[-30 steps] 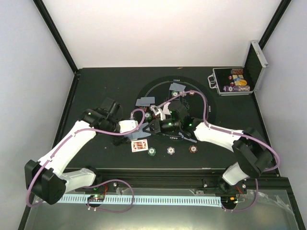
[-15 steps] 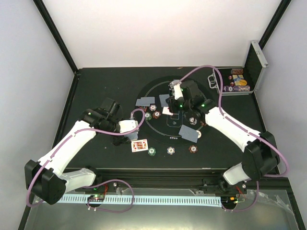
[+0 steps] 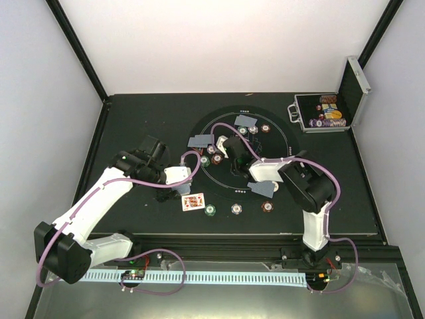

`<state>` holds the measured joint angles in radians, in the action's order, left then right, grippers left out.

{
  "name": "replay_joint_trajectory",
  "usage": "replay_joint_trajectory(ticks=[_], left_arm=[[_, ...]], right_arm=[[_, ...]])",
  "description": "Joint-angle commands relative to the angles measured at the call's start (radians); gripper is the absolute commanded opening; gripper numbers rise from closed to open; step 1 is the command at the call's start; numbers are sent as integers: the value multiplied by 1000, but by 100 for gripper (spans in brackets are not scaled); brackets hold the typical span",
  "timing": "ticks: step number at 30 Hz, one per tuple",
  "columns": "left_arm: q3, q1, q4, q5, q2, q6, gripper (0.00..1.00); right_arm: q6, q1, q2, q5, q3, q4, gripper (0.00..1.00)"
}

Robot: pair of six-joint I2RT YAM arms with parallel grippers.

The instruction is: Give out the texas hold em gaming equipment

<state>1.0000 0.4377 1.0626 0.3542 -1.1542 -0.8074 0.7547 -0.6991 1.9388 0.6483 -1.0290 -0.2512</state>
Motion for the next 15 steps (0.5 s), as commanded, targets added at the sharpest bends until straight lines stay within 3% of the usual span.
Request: replay_joint_trajectory(ticks=[1, 11, 15], left_arm=[[40, -2, 16, -20, -2, 4, 2], [73, -2, 31, -20, -29, 7, 2], [79, -2, 41, -19, -22, 4, 2]], right_arm=[[142, -10, 22, 66, -9, -160, 1], [-60, -16, 11, -106, -24, 178, 3], [-125, -16, -11, -135, -32, 240, 24]])
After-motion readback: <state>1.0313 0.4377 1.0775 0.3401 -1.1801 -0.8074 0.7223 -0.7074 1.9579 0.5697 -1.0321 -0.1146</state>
